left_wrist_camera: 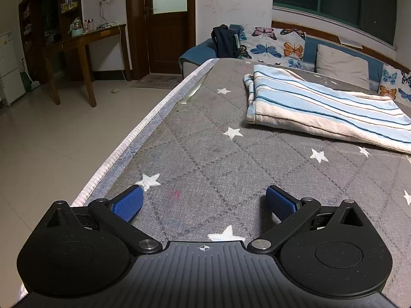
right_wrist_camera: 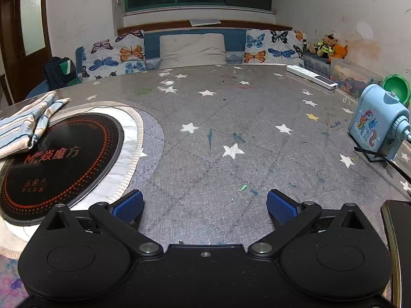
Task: Fold clothes
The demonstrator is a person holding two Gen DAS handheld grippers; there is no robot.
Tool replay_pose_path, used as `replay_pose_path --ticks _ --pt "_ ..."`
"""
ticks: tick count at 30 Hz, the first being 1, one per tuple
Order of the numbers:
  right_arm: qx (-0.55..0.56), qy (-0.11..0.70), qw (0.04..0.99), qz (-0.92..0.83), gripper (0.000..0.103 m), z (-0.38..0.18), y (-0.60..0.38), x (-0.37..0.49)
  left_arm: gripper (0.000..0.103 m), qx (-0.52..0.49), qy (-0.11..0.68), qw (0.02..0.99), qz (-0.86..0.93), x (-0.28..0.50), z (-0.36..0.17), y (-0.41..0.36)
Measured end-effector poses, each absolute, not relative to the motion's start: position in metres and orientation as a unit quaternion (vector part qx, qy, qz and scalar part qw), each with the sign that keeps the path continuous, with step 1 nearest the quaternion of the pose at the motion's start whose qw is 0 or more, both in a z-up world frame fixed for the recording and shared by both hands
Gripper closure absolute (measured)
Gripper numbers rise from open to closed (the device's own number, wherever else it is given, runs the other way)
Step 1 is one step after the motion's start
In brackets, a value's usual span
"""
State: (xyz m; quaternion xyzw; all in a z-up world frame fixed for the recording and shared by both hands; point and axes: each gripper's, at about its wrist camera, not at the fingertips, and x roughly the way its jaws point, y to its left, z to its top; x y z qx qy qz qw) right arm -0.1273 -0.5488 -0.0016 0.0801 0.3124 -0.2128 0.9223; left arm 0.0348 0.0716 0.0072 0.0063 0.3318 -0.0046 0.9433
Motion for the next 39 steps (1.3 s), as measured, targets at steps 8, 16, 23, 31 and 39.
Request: replay_pose_path --ticks 8,16,23,31,39 --pt "0.081 0.312 0.922 -0.213 0.000 -0.0019 -0.5508 -0.1265 0.000 0.006 0.331 0.944 -0.005 0.0341 0.0054 0.0721" --pt "0.082 0.312 0.923 -0.212 0.000 -0.0019 -0.5511 -0.1254 0.000 0.006 0.330 0.944 -0.005 0.0341 0.0047 0.0727" --pt "0.083 0.311 0.923 -0.212 0.000 -0.0021 -0.5514 -0.1258 0.000 0.006 0.330 0.944 -0.005 0.0342 0.0043 0.0732" --pt "0.084 0.311 0.923 -0.212 0.000 -0.0015 -0.5521 -0.1282 0.000 0.005 0.330 0.944 -0.005 0.0334 0.0041 0.0732" --pt "0.084 0.311 0.923 -0.212 0.000 -0.0020 -0.5511 -0.1280 0.000 0.005 0.330 0.944 -0.004 0.0333 0.0036 0.0725"
